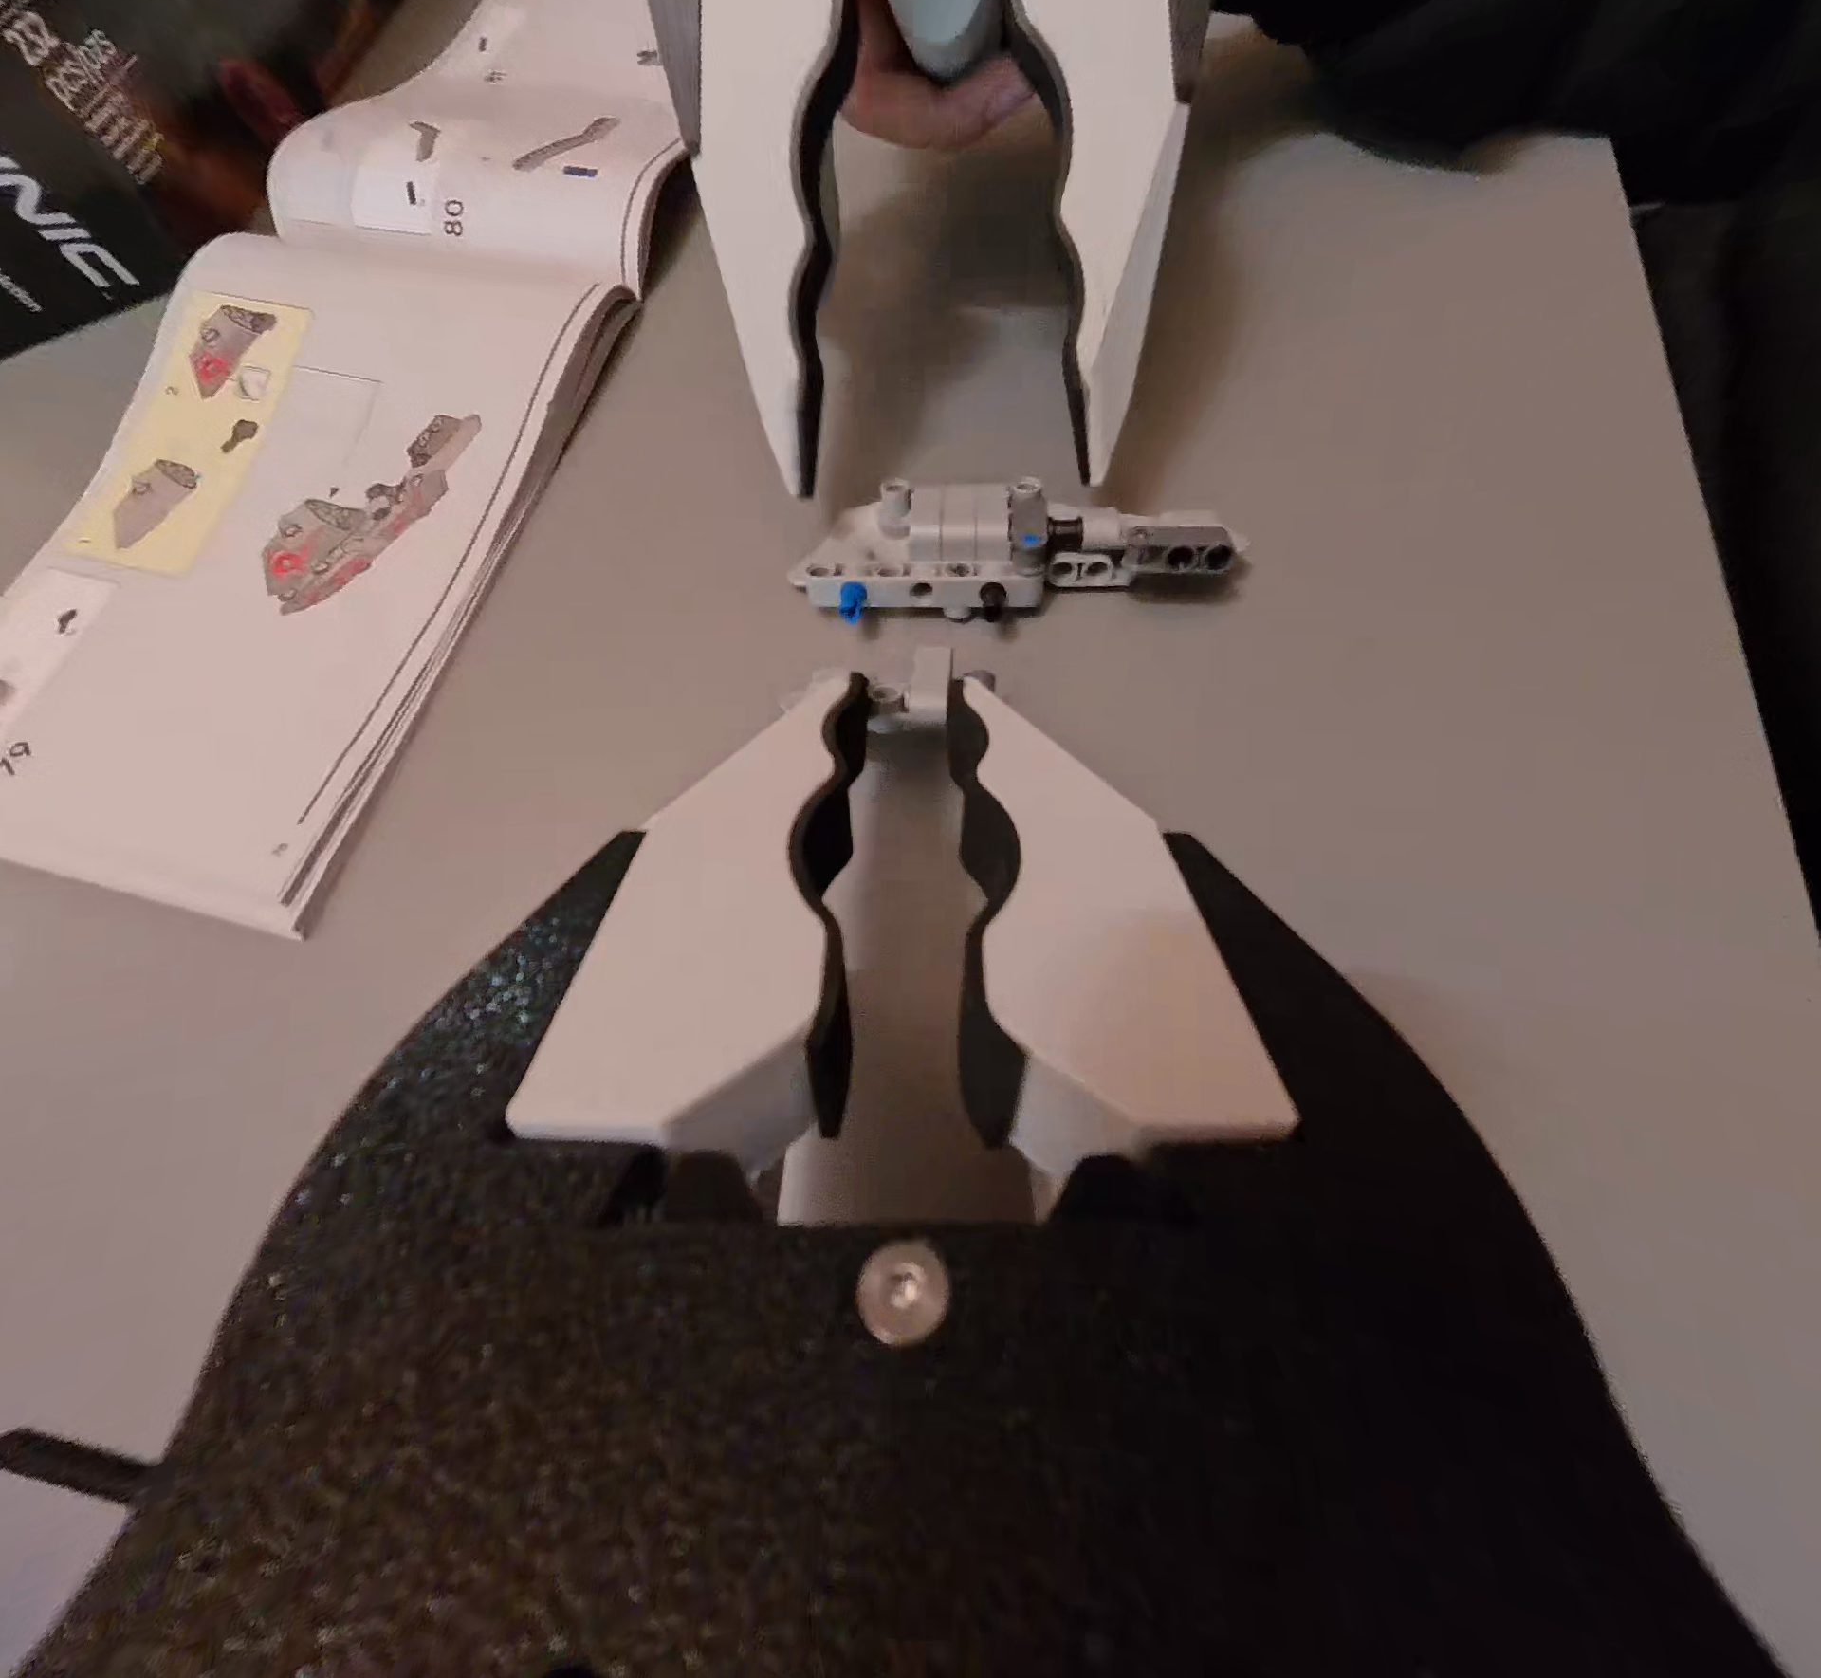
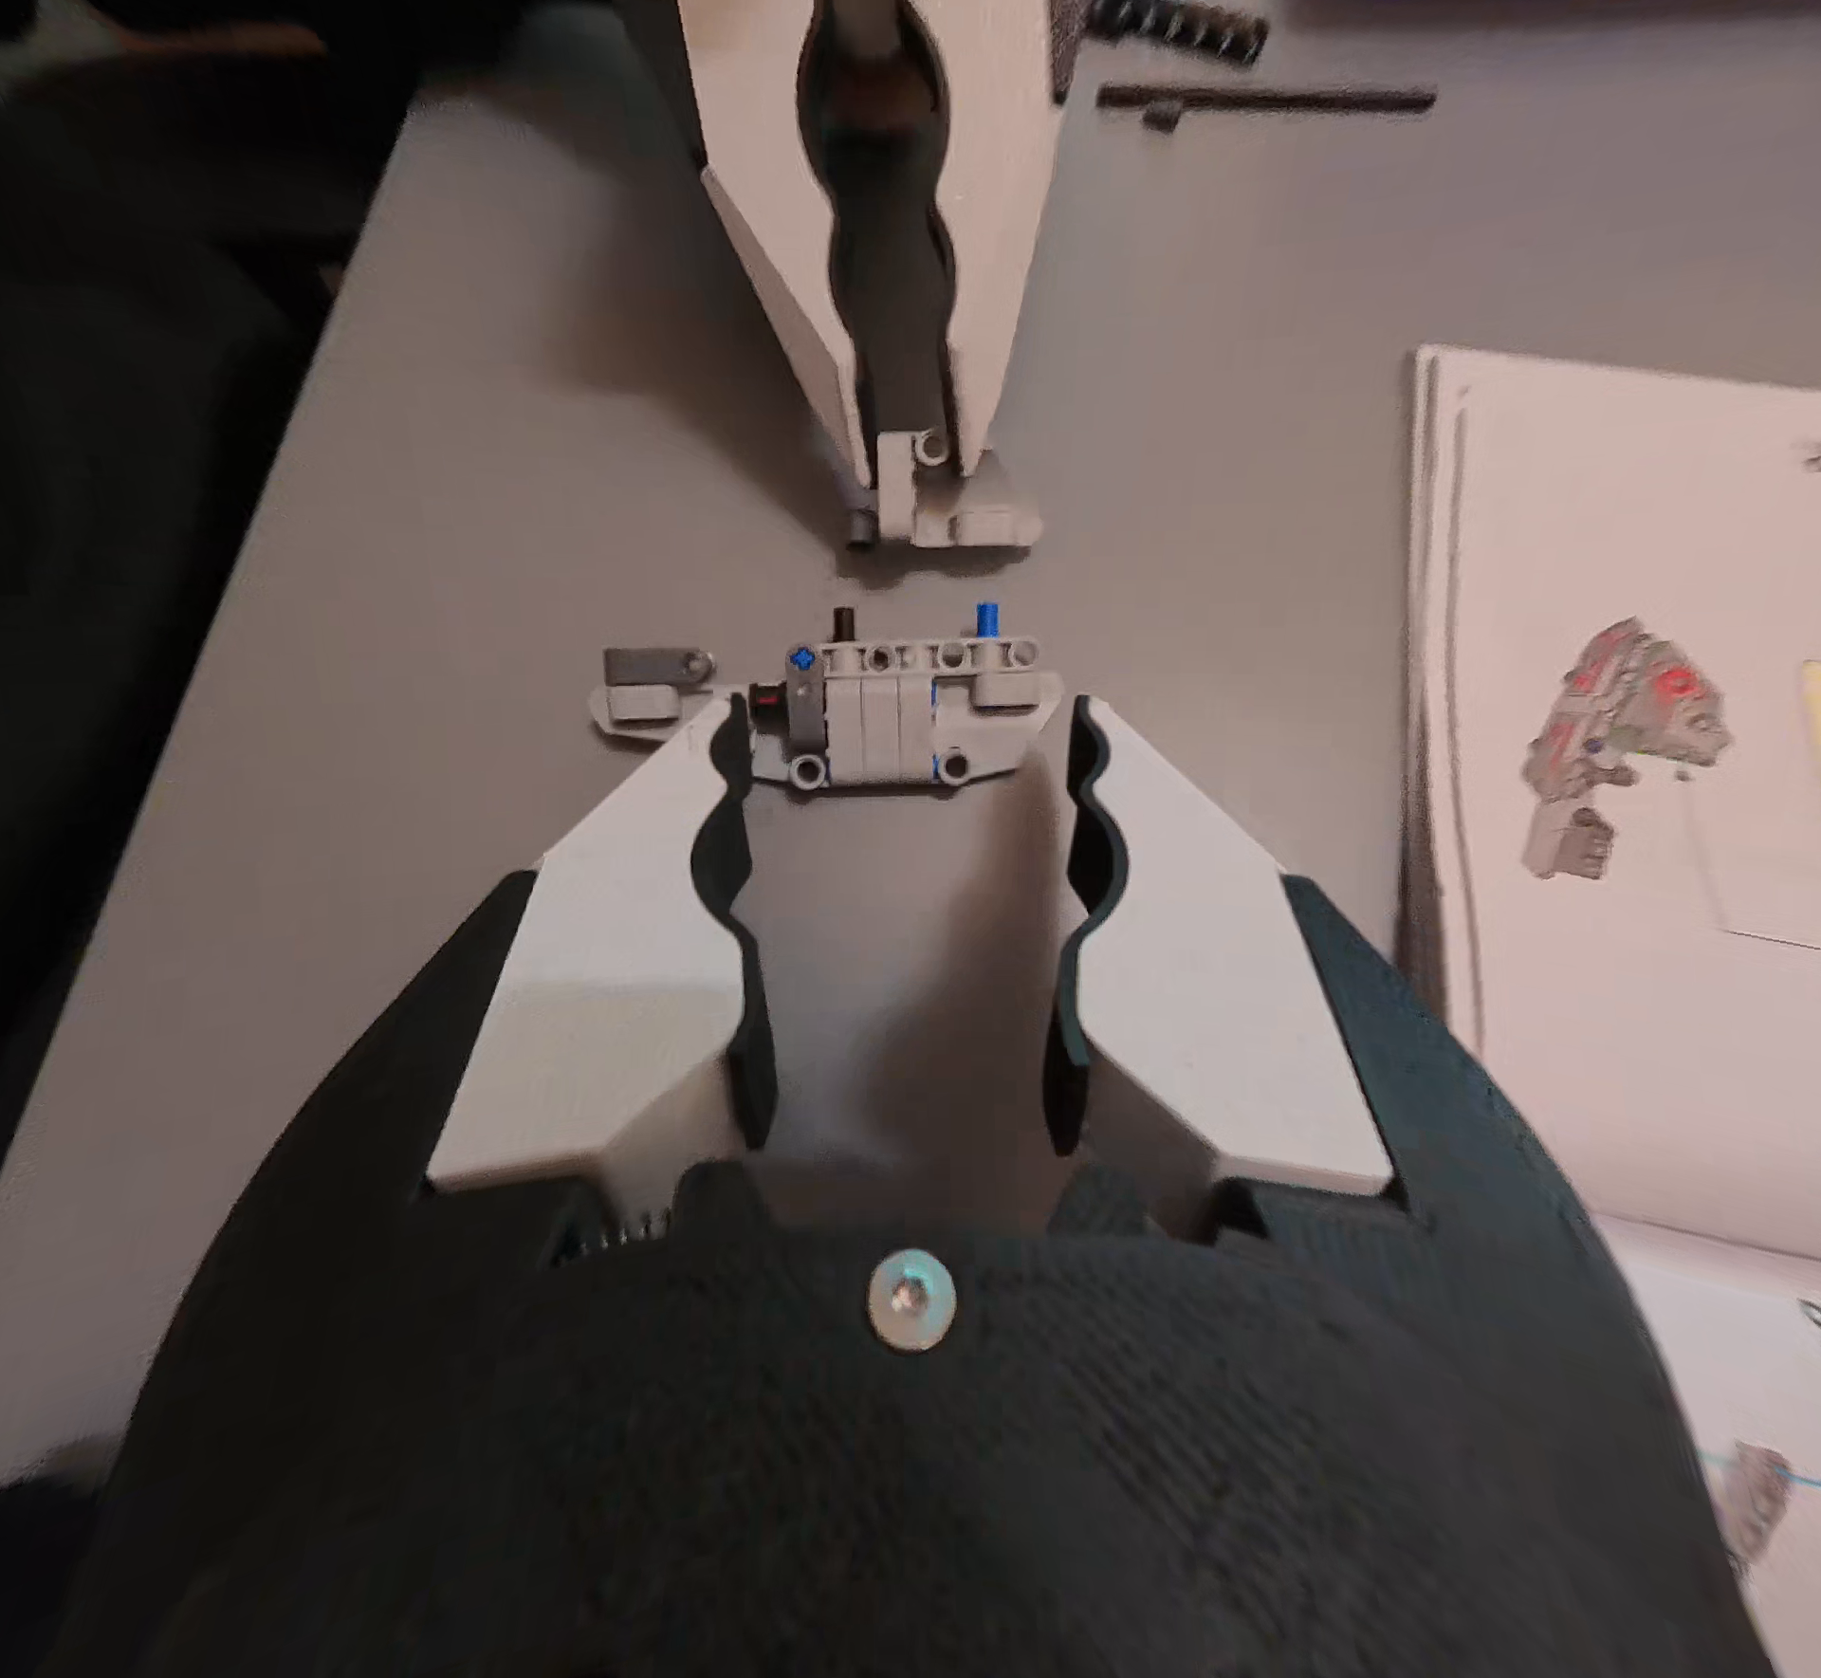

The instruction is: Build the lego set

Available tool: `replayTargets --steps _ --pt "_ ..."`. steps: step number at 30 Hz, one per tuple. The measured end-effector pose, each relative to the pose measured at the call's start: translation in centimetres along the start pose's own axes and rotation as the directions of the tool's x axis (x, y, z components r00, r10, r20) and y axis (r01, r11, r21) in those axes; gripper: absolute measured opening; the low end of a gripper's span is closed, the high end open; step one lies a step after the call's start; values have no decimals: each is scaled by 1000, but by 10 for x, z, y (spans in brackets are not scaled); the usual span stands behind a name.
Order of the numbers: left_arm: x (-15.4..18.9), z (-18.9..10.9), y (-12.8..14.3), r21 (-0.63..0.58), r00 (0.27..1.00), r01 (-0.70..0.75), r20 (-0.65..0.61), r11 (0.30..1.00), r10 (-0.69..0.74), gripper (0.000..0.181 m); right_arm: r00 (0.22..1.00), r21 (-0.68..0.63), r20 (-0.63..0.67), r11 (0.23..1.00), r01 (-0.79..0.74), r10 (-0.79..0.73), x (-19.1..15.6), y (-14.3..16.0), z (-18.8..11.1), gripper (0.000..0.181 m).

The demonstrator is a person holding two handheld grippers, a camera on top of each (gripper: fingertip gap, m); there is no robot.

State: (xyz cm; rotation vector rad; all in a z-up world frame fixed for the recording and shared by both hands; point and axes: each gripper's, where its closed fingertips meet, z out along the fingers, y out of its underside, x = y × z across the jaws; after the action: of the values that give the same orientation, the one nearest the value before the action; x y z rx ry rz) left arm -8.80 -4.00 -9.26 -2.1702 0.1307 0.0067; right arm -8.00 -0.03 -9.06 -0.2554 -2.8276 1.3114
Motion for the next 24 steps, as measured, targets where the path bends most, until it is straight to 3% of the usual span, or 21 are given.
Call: replayTargets --steps 13,24 --pt "3 7 18 -119 999 -5 -35 993 1 13 996 -35 -14 996 84 -85 -11 7 11 46" --pt "2 7 18 -119 999 1 -33 993 -5 13 999 -13 -49 1000 19 -20 -7 6 14 43"
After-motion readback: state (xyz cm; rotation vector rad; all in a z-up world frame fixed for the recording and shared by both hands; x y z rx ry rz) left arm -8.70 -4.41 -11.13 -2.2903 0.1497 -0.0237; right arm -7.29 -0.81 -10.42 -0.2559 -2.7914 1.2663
